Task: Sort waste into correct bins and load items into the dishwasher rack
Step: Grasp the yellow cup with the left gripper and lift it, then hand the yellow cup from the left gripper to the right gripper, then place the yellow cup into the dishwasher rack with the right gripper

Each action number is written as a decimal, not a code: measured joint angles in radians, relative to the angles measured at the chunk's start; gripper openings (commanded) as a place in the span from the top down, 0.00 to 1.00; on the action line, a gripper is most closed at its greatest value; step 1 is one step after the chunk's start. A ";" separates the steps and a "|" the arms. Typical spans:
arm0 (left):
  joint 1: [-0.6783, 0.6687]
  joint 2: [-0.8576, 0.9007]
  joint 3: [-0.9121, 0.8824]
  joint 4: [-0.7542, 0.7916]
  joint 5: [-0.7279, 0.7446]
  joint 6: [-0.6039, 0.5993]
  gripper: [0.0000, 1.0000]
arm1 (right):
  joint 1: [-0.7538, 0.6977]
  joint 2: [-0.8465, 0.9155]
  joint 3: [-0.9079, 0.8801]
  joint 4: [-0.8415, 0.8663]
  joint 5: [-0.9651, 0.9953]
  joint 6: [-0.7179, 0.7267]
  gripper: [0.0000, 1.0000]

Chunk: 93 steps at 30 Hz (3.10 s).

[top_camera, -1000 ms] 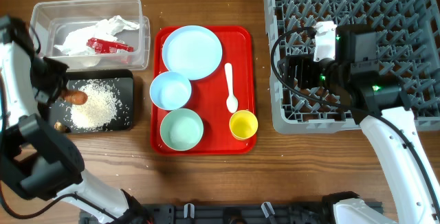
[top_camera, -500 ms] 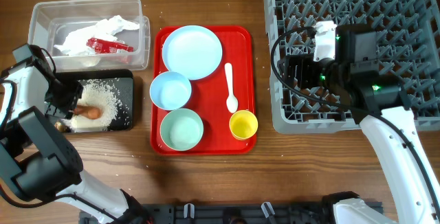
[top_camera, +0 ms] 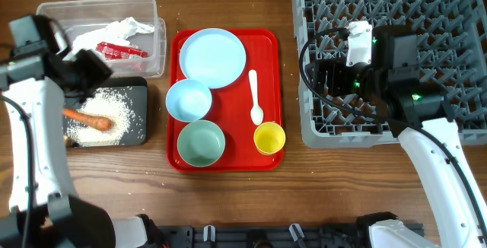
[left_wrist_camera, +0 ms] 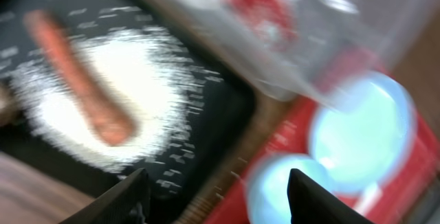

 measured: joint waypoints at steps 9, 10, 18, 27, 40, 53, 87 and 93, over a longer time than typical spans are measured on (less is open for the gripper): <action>-0.697 0.072 0.001 -0.028 0.076 0.158 0.34 | 0.000 0.000 0.000 -0.050 0.085 0.092 0.03; -0.745 0.103 0.001 -0.026 0.073 0.165 0.35 | 0.000 0.000 0.000 -0.053 0.106 0.103 0.02; -0.975 0.277 0.000 -0.034 0.072 0.209 0.47 | 0.000 0.000 0.000 -0.061 0.173 0.123 0.02; -0.980 0.361 -0.028 0.006 0.065 0.222 0.96 | 0.000 0.000 0.000 -0.061 0.174 0.123 0.02; -0.562 0.247 0.021 0.006 0.494 0.182 0.96 | -0.001 0.002 -0.002 0.093 -0.099 0.130 0.02; -0.360 0.231 0.027 0.296 1.367 0.212 0.96 | 0.106 0.172 -0.003 0.642 -0.713 0.155 0.02; -0.375 0.231 0.027 0.117 0.624 0.208 0.31 | -0.202 -0.041 0.132 -0.286 -0.219 0.090 0.63; -0.375 0.230 0.027 0.073 0.330 0.208 0.31 | -0.203 0.016 0.189 -0.533 0.201 0.081 0.66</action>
